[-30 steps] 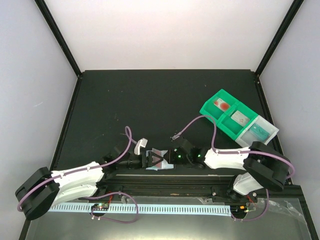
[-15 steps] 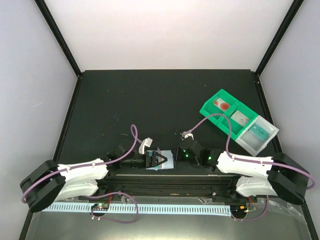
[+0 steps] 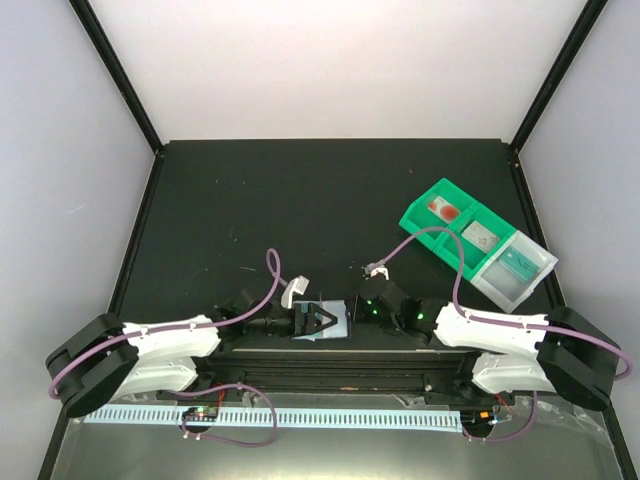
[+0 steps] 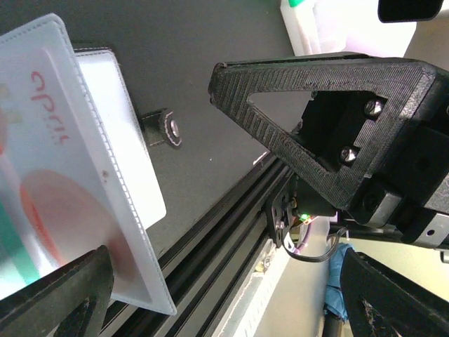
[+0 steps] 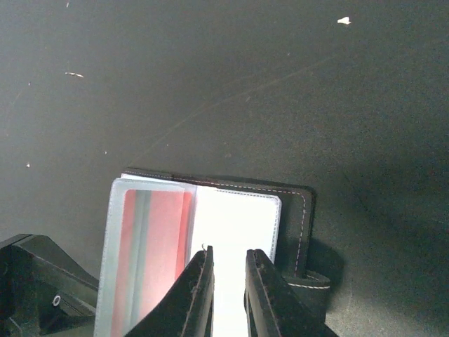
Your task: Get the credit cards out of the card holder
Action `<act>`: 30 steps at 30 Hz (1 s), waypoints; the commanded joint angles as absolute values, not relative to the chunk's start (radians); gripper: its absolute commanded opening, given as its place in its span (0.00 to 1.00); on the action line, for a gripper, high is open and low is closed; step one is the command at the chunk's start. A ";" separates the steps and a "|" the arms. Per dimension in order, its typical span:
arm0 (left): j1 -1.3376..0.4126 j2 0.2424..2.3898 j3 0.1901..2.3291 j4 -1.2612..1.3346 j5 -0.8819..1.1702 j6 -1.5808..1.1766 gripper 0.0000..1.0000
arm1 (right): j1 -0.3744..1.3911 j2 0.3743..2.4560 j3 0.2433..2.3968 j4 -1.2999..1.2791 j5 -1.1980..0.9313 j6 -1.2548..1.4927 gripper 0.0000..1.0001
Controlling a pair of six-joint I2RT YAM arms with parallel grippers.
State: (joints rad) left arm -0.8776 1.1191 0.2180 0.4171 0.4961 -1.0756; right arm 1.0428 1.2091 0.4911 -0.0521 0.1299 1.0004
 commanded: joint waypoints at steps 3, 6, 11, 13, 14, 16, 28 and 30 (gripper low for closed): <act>-0.891 1.145 0.270 0.470 0.515 -1.068 0.90 | 1.048 1.179 0.486 -0.055 0.169 0.991 0.13; -0.891 1.146 0.262 0.469 0.511 -1.068 0.88 | 1.047 1.176 0.488 -0.056 0.167 0.987 0.13; -0.890 1.115 0.250 0.419 0.478 -1.052 0.85 | 1.047 1.185 0.494 -0.052 0.154 0.983 0.13; -0.890 1.093 0.252 0.358 0.439 -1.034 0.84 | 1.047 1.191 0.495 -0.043 0.142 0.981 0.13; -0.889 1.081 0.254 0.317 0.416 -1.022 0.83 | 1.046 1.197 0.497 -0.032 0.132 0.977 0.14; -0.883 1.064 0.256 0.243 0.368 -1.006 0.81 | 1.048 1.219 0.507 -0.021 0.108 0.969 0.14; -0.853 1.088 0.239 0.231 0.354 -1.017 0.67 | 1.048 1.385 0.562 0.023 -0.022 0.957 0.15; -0.852 1.105 0.235 0.246 0.358 -1.023 0.65 | 1.047 1.405 0.563 0.023 -0.031 0.956 0.15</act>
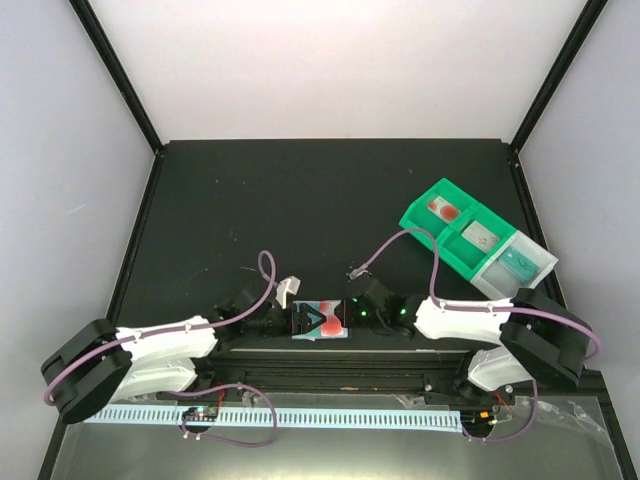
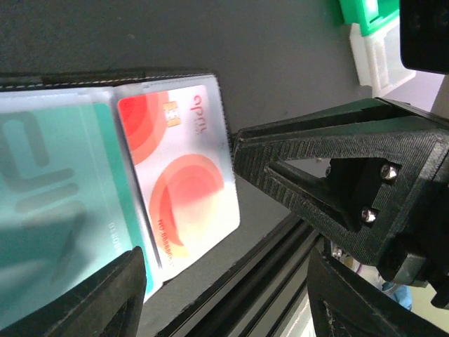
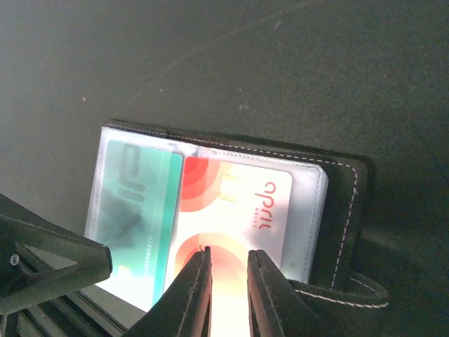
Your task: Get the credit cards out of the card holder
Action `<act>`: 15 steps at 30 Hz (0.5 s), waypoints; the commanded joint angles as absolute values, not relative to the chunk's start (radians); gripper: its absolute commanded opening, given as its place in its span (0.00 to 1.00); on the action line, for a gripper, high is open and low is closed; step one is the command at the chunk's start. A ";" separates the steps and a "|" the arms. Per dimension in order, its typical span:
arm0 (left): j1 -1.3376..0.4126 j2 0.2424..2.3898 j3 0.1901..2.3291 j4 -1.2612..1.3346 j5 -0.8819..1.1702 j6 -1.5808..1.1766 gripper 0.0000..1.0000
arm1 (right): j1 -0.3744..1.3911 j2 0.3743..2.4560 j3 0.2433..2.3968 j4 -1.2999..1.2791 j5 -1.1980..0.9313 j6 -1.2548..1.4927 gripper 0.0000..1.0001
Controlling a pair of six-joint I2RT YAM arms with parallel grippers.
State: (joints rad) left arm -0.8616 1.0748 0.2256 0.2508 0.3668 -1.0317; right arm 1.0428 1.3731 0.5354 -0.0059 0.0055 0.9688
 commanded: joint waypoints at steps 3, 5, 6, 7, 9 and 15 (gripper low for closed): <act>-0.848 1.146 0.220 0.306 0.394 -1.042 0.61 | 1.048 1.428 0.560 0.020 -0.032 0.955 0.14; -0.848 1.172 0.223 0.332 0.412 -1.045 0.59 | 1.048 1.439 0.559 0.004 -0.022 0.957 0.13; -0.848 1.182 0.226 0.337 0.415 -1.045 0.59 | 1.048 1.443 0.556 -0.003 -0.018 0.957 0.13; -0.848 1.190 0.229 0.340 0.418 -1.046 0.58 | 1.048 1.447 0.553 -0.009 -0.014 0.957 0.13; -0.848 1.202 0.235 0.352 0.427 -1.048 0.54 | 1.049 1.455 0.545 -0.015 -0.008 0.957 0.12; -0.848 1.226 0.268 0.340 0.438 -1.046 0.47 | 1.049 1.459 0.515 -0.003 0.000 0.967 0.09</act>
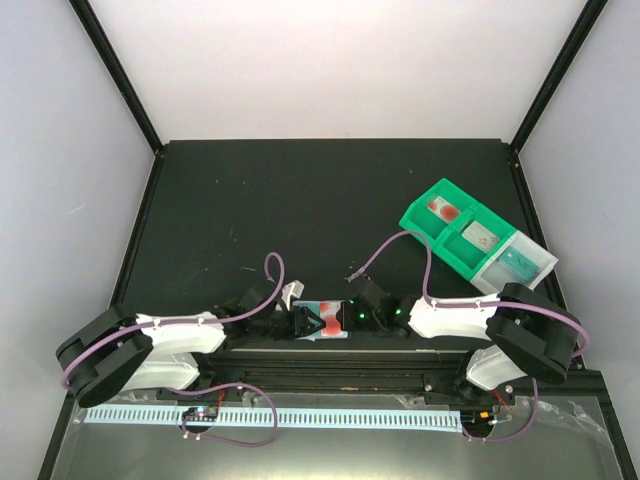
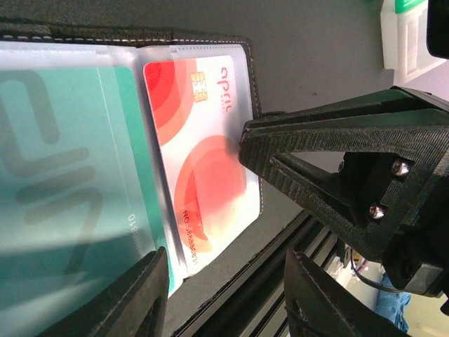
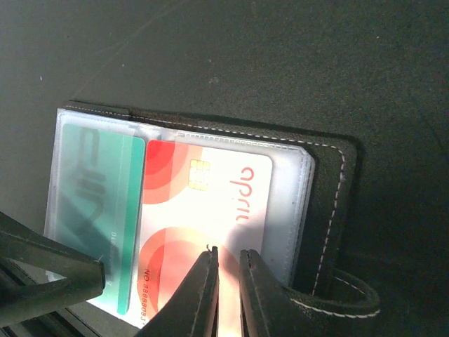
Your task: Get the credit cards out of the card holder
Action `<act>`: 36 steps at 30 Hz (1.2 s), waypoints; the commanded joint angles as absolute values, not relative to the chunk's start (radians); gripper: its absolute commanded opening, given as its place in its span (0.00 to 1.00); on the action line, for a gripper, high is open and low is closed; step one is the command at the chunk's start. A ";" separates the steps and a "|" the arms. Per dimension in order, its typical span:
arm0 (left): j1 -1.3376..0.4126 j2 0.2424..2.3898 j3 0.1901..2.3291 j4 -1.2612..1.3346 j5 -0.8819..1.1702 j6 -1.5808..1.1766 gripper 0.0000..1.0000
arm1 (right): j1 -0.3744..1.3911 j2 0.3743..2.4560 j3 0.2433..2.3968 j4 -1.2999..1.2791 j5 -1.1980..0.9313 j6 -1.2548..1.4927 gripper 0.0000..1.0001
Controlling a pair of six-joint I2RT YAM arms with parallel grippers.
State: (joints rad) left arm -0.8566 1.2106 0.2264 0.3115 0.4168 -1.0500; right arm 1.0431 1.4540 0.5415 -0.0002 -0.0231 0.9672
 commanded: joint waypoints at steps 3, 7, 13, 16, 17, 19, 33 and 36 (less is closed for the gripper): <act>-0.849 1.250 0.270 0.346 0.428 -1.057 0.44 | 1.049 1.460 0.509 0.000 0.003 0.969 0.09; -0.850 1.275 0.269 0.377 0.434 -1.071 0.42 | 1.049 1.457 0.495 0.005 0.007 0.971 0.08; -0.850 1.328 0.276 0.384 0.412 -1.083 0.42 | 1.049 1.449 0.487 0.001 0.013 0.974 0.08; -0.851 1.335 0.276 0.388 0.410 -1.091 0.41 | 1.049 1.436 0.486 -0.003 0.020 0.974 0.12; -0.851 1.335 0.275 0.386 0.408 -1.092 0.41 | 1.049 1.431 0.487 -0.006 0.023 0.972 0.12; -0.851 1.333 0.275 0.381 0.405 -1.093 0.41 | 1.049 1.419 0.500 -0.021 0.038 0.959 0.12; -0.860 1.366 0.248 0.442 0.394 -1.138 0.34 | 1.049 1.450 0.461 0.049 -0.016 0.979 0.09; -0.864 1.388 0.248 0.470 0.400 -1.154 0.31 | 1.049 1.448 0.460 0.049 -0.014 0.980 0.09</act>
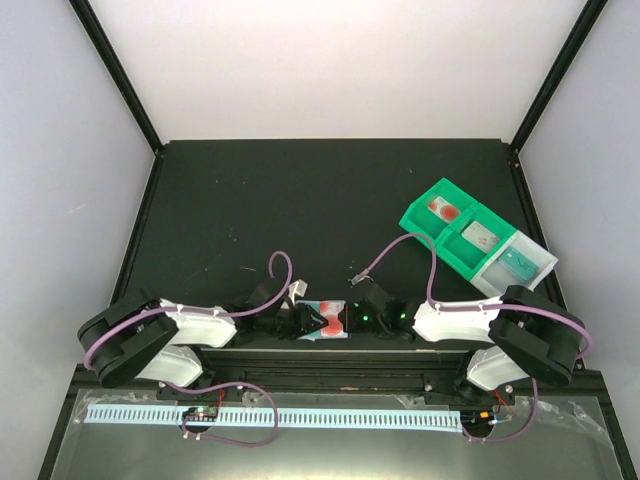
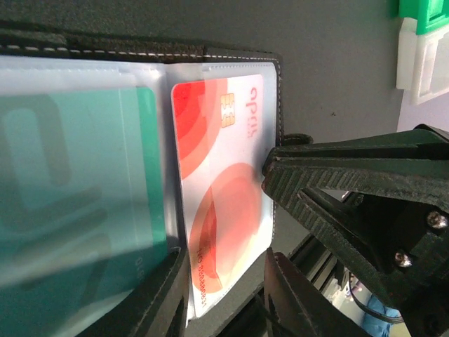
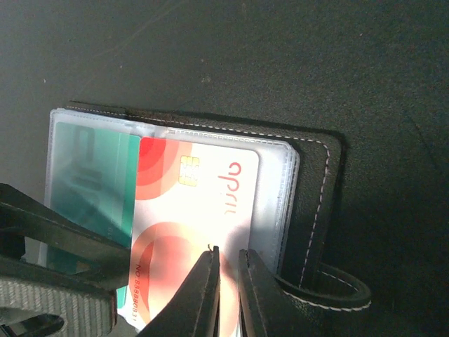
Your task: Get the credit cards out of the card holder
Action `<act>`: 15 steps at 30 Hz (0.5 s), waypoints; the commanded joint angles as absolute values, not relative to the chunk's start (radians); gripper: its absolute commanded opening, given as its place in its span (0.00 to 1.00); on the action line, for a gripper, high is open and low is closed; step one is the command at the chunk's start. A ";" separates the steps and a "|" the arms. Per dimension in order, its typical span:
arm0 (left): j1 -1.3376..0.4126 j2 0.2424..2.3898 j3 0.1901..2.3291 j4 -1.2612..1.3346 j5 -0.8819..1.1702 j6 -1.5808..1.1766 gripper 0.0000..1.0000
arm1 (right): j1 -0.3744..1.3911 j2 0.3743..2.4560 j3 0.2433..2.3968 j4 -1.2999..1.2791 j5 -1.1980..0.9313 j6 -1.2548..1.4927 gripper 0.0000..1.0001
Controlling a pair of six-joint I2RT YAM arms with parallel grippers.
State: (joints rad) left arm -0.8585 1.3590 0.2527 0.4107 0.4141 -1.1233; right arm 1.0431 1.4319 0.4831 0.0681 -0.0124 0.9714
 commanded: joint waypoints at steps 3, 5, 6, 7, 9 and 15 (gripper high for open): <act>-0.864 1.397 0.253 0.479 0.403 -1.156 0.28 | 1.049 1.452 0.462 0.049 -0.015 0.982 0.09; -0.864 1.395 0.252 0.480 0.401 -1.157 0.21 | 1.049 1.455 0.462 0.049 -0.015 0.982 0.09; -0.864 1.394 0.252 0.479 0.399 -1.155 0.18 | 1.049 1.456 0.460 0.049 -0.015 0.983 0.08; -0.864 1.394 0.251 0.479 0.398 -1.154 0.14 | 1.049 1.455 0.459 0.048 -0.016 0.983 0.09; -0.864 1.392 0.252 0.478 0.399 -1.154 0.06 | 1.049 1.454 0.457 0.047 -0.013 0.984 0.09; -0.864 1.362 0.250 0.469 0.398 -1.151 0.02 | 1.049 1.457 0.456 0.050 -0.015 0.986 0.08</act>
State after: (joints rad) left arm -0.8585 1.3876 0.2394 0.4271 0.4034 -1.1572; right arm 1.0428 1.4319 0.4789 0.0765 -0.0128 0.9756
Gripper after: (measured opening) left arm 0.022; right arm 0.082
